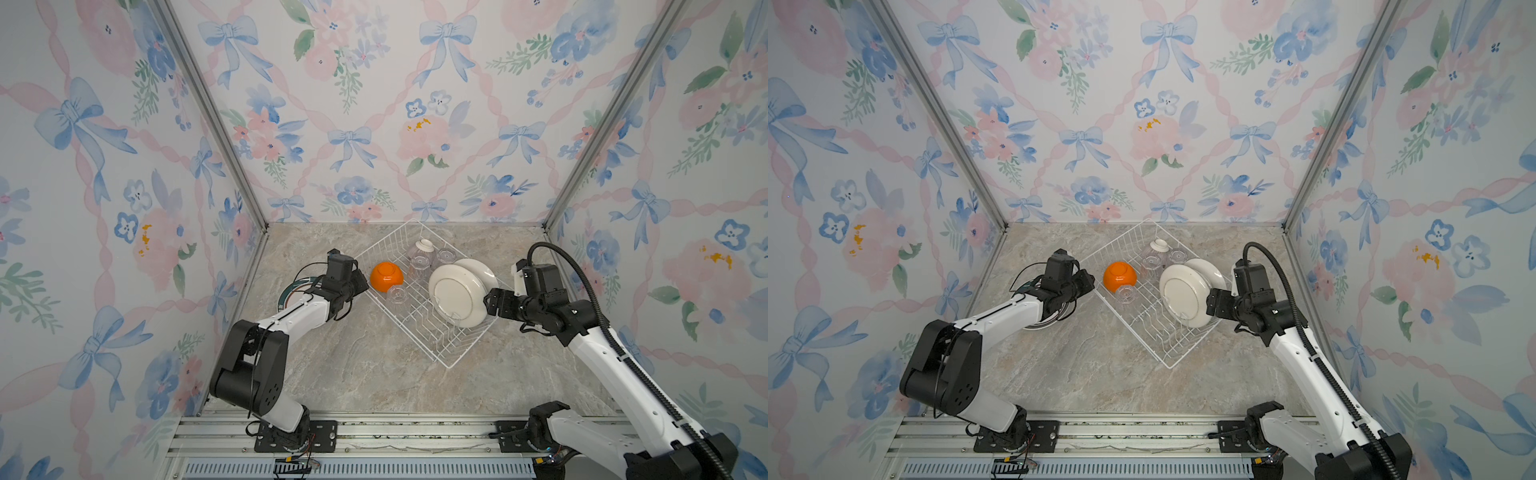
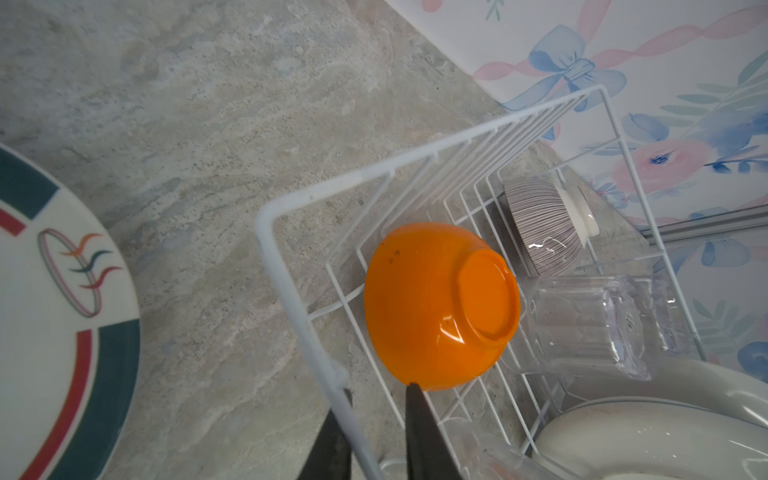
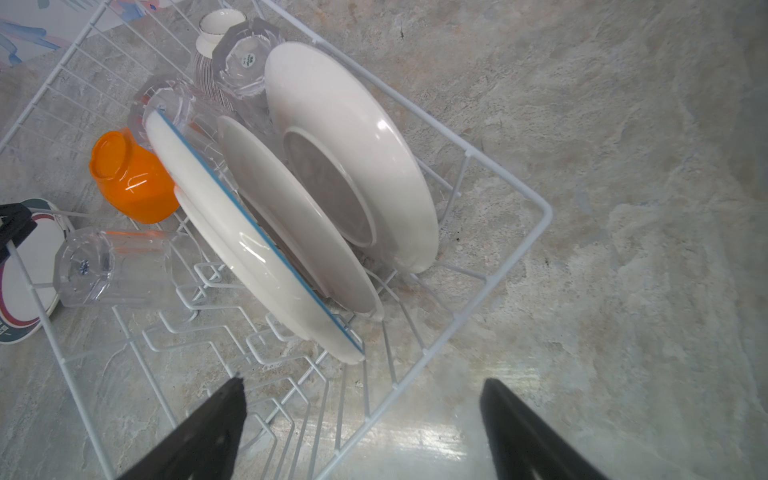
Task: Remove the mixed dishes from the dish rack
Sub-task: 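Open the left gripper and move it back toward the rack, then grasp the watermelon-print plate rim with the right gripper while the left gripper nears the rack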
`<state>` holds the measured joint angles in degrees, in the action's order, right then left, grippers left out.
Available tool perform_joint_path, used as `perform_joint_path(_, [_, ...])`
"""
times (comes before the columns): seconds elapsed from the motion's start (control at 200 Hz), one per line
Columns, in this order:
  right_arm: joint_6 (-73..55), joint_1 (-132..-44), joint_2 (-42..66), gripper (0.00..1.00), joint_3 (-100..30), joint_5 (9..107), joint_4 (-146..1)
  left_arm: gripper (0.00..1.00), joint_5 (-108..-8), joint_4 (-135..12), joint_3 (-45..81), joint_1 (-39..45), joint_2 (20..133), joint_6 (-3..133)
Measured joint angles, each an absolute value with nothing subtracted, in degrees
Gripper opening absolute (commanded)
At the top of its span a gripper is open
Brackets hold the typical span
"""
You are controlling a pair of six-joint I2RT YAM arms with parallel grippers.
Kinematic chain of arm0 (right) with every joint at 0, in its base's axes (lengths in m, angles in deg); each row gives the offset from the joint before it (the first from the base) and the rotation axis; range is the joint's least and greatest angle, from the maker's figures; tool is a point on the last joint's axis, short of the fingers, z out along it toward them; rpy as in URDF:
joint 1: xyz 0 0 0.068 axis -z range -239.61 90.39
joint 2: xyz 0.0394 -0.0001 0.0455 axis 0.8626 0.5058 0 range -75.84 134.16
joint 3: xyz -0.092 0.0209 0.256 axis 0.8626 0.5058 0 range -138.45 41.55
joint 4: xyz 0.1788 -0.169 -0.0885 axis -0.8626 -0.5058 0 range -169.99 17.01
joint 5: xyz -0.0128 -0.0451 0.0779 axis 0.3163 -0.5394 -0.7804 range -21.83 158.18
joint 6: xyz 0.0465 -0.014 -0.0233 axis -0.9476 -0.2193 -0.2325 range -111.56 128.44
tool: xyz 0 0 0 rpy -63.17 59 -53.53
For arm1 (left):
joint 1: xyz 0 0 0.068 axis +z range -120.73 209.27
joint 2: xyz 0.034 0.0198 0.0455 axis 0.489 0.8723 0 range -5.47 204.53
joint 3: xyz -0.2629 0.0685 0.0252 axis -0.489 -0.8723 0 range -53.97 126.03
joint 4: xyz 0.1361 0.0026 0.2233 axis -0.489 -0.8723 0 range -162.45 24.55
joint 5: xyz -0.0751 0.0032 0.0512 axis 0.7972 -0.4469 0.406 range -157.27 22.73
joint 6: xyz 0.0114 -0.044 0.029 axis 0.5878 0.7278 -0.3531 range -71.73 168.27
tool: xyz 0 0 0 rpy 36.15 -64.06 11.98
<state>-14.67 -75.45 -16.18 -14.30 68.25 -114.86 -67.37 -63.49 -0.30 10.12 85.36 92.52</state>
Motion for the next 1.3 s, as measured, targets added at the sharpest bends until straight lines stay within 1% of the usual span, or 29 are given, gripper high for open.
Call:
perform_joint_path(0.25, [-14.41, -75.01, -18.32, 0.90, -13.23, 68.38, -116.13, 0.04, -66.78, -65.99, 15.40, 10.05, 98.17, 87.98])
perform_joint_path(0.56, [-14.39, -74.99, -18.76, 0.86, -12.36, 65.76, -116.17, 0.08, -65.68, -66.99, 30.78, 8.19, 110.06, 85.90])
perform_joint_path(0.625, [-14.56, -74.99, -19.18, 0.85, -12.29, 64.95, -116.15, 0.14, -65.47, -67.14, 32.97, 7.65, 111.61, 85.44])
perform_joint_path(0.665, [-14.67, -74.99, -19.55, 0.83, -12.25, 64.54, -116.13, 0.20, -65.14, -67.32, 34.28, 7.32, 112.51, 84.22])
perform_joint_path(0.705, [-14.81, -74.99, -19.90, 0.81, -12.14, 64.23, -116.13, 0.33, -64.57, -67.41, 35.44, 6.97, 113.34, 82.38])
perform_joint_path(0.75, [-15.20, -74.99, -20.38, 0.78, -11.88, 63.86, -116.11, 0.52, -63.94, -67.47, 36.60, 6.53, 114.01, 81.03])
perform_joint_path(0.79, [-15.57, -74.99, -20.69, 0.74, -11.66, 63.64, -116.13, 0.64, -63.37, -67.52, 37.43, 6.05, 114.19, 79.50])
perform_joint_path(0.82, [-15.77, -74.99, -20.79, 0.73, -11.59, 63.40, -116.13, 0.77, -63.30, -67.71, 37.80, 5.66, 114.17, 78.67])
perform_joint_path(0.85, [-15.83, -74.99, -20.88, 0.71, -11.55, 63.14, -116.11, 0.82, -63.35, -67.82, 38.08, 5.37, 114.06, 77.66])
perform_joint_path(0.88, [-16.07, -74.99, -20.99, 0.69, -11.48, 62.74, -116.04, 0.94, -63.39, -67.80, 38.19, 5.18, 113.95, 76.81])
perform_joint_path(0.895, [-16.27, -74.99, -21.01, 0.68, -11.44, 62.52, -115.98, 0.97, -63.39, -67.73, 38.19, 5.04, 113.88, 76.63])
perform_joint_path(0.975, [-16.64, -75.03, -21.25, 0.61, -10.85, 61.69, -115.52, 0.98, -64.18, -67.78, 37.95, 4.67, 112.94, 74.75])
perform_joint_path(1.025, [-17.30, -75.10, -21.25, 0.59, -10.54, 61.13, -115.32, 0.98, -64.94, -67.78, 37.30, 4.56, 111.72, 74.05])
perform_joint_path(1.085, [-17.58, -75.38, -21.21, 0.57, -10.46, 60.62, -115.15, 0.98, -65.84, -67.82, 35.92, 4.54, 109.23, 73.31])
perform_joint_path(1.16, [-18.06, -75.71, -21.19, 0.50, -10.43, 59.97, -114.10, 0.98, -67.24, -67.78, 33.49, 4.21, 104.88, 72.42])
perform_joint_path(1.3, [-18.13, -75.86, -19.96, 0.49, -10.43, 59.18, -112.17, 0.98, -71.63, -67.69, 28.03, 2.20, 94.32, 70.71])
